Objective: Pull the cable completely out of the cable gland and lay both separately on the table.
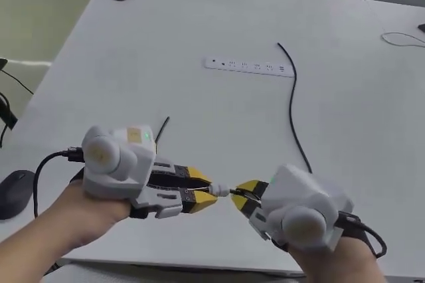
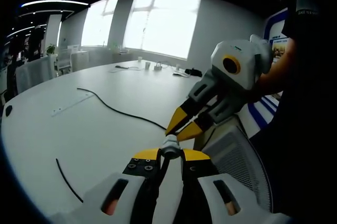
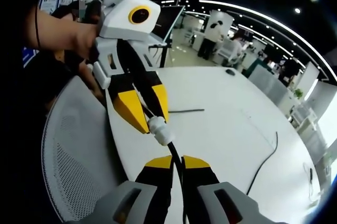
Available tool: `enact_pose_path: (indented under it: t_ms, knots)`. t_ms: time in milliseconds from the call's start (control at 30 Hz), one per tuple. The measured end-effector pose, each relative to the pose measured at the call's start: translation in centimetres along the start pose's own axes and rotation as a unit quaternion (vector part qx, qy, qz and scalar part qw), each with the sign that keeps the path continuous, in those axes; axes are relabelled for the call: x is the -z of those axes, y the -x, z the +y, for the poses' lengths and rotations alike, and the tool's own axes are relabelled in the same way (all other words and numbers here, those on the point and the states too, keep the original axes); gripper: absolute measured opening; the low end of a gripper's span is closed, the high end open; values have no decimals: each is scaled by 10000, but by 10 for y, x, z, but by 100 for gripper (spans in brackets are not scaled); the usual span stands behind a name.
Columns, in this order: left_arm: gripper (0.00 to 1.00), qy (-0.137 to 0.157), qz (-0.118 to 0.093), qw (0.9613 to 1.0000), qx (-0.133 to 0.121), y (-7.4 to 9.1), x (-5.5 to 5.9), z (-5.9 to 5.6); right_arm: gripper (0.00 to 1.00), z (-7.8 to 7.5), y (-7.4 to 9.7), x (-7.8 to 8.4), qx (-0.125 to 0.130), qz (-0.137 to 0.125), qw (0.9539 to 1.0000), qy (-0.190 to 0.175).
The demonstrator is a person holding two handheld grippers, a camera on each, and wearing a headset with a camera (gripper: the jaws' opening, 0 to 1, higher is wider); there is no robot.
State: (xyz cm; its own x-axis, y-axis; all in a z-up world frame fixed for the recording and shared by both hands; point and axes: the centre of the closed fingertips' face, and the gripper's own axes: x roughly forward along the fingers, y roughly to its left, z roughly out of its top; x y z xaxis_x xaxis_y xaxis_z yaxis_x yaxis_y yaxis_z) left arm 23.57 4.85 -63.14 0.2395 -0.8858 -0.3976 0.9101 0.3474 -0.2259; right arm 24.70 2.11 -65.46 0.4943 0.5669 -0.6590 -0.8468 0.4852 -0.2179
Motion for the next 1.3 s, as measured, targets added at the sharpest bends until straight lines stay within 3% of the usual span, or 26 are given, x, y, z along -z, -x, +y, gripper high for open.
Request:
enact_pose_path:
  t_ms: [267,700,967,1067,1300]
  knots:
    - [15,-18,-28,10000,6,-1,-1,2,0,-10,0,14,113,79,9992,-388]
    - [15,-79,-18,10000,52,-3,-1,1,0,-28,0,49,377,313,9937,-1009]
    - [15,-131,17,9999,90,-5,1,0,0,-36,-3,71,499,421,9815,-1802]
    - [15,-135,60,9998,112,-6,3,0,0,-36,-5,79,509,451,9798,-1880]
    - [15,-153,119,9997,115,-5,5,2,0,-36,-10,98,484,558,9655,-2499]
